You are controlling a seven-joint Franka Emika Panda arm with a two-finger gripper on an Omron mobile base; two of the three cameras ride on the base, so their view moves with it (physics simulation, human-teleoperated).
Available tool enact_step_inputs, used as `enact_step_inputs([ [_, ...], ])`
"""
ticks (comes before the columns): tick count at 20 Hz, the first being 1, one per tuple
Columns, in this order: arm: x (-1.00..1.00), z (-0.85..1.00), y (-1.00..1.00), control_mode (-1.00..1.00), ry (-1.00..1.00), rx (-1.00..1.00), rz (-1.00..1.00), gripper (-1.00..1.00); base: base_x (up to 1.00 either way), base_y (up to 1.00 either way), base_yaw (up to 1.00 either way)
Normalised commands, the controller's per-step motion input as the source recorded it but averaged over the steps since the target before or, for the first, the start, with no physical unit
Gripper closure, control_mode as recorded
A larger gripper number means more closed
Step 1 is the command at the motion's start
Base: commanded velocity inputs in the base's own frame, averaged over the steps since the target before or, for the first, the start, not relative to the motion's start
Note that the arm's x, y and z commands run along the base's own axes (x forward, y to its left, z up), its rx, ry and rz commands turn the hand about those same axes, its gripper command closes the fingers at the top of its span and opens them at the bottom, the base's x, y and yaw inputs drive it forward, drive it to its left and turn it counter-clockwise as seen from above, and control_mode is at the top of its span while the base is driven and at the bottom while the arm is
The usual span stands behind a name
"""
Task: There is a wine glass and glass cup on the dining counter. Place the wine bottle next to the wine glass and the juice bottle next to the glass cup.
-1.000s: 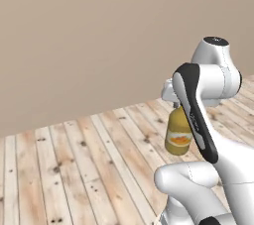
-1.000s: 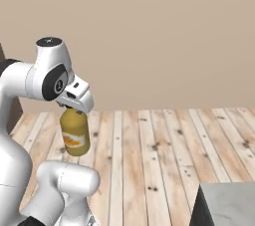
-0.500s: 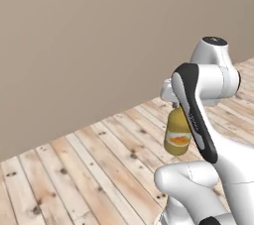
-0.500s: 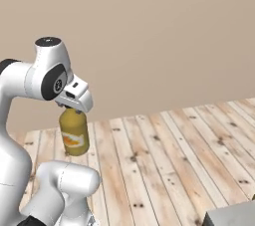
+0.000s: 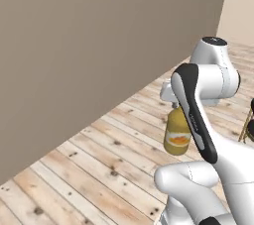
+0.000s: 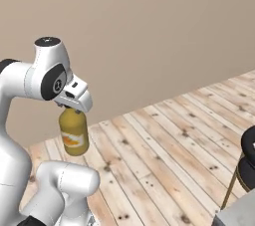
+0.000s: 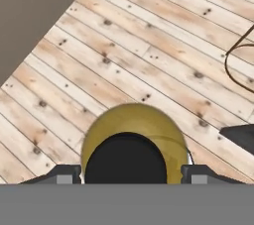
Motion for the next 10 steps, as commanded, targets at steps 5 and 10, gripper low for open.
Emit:
enact_step_inputs([
  [5,0.0,0.0,0.0,1.0,0.0,0.0,0.0,1.0,0.64,0.21,-0.44],
  [10,0.0,0.0,0.0,1.0,0.0,0.0,0.0,1.0,0.66,0.21,-0.42],
])
